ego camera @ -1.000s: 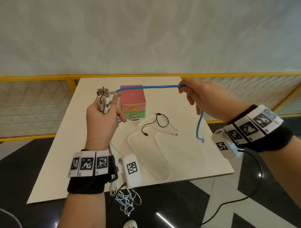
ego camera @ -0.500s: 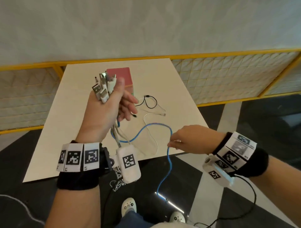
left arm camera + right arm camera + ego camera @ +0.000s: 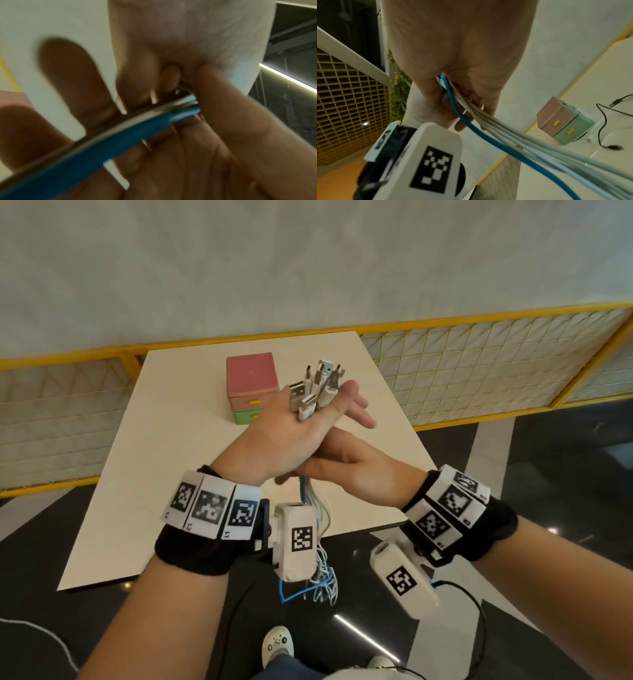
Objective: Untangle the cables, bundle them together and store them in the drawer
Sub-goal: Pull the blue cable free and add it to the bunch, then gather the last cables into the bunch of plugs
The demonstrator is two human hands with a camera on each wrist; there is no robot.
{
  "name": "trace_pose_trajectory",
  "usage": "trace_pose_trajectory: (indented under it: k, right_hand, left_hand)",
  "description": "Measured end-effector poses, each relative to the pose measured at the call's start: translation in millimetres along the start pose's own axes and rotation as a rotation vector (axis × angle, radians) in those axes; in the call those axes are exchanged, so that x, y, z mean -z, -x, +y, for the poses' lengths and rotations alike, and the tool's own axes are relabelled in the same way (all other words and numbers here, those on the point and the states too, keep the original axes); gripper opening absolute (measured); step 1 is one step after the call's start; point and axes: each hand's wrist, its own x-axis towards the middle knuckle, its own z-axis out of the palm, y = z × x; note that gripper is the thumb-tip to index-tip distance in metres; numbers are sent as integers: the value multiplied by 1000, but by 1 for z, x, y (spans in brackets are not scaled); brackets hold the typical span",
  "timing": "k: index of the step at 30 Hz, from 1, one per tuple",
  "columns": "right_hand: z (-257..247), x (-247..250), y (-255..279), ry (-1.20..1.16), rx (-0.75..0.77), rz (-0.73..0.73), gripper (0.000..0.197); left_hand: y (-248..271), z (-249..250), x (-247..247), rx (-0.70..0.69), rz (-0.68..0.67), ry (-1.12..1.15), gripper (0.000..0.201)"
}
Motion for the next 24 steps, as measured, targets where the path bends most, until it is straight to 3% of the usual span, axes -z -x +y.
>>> trace_pose_trajectory:
  k: [3, 5, 8, 9, 11, 12, 15, 19, 22, 24]
  right_hand:
    - [1, -1, -2, -33, -26, 59, 18]
    - [3, -3, -2, -91, -16, 82, 11]
    - [6, 1, 0, -94, -2, 112, 12]
    - [6, 2, 1, -74, 3, 110, 11]
    - [4, 3, 1, -63, -10, 100, 12]
    - [4, 4, 1, -67, -14, 105, 16]
    - [2, 7, 1, -98, -24, 125, 21]
    - [-2, 12, 4, -155, -83, 144, 21]
    - [-5, 16, 3, -100, -25, 137, 21]
    - [-6, 18, 2, -84, -1, 130, 22]
  left_hand:
    - [-2, -3, 1, 26, 14, -15, 39]
    - [-4, -6, 0, -4, 91, 118, 21]
    - [-7, -10, 0, 2, 214, 607, 62]
    - [-9, -11, -1, -7, 239, 666, 59]
    - [-12, -7, -5, -21, 249, 634, 19]
    - [-13, -5, -8, -7, 255, 608, 18]
    - [-18, 0, -13, -49, 258, 486, 30]
    - [-20, 4, -7, -154, 285, 341, 15]
    - [-22, 6, -7, -212, 287, 283, 37]
    - [-23, 7, -6, -209, 294, 226, 41]
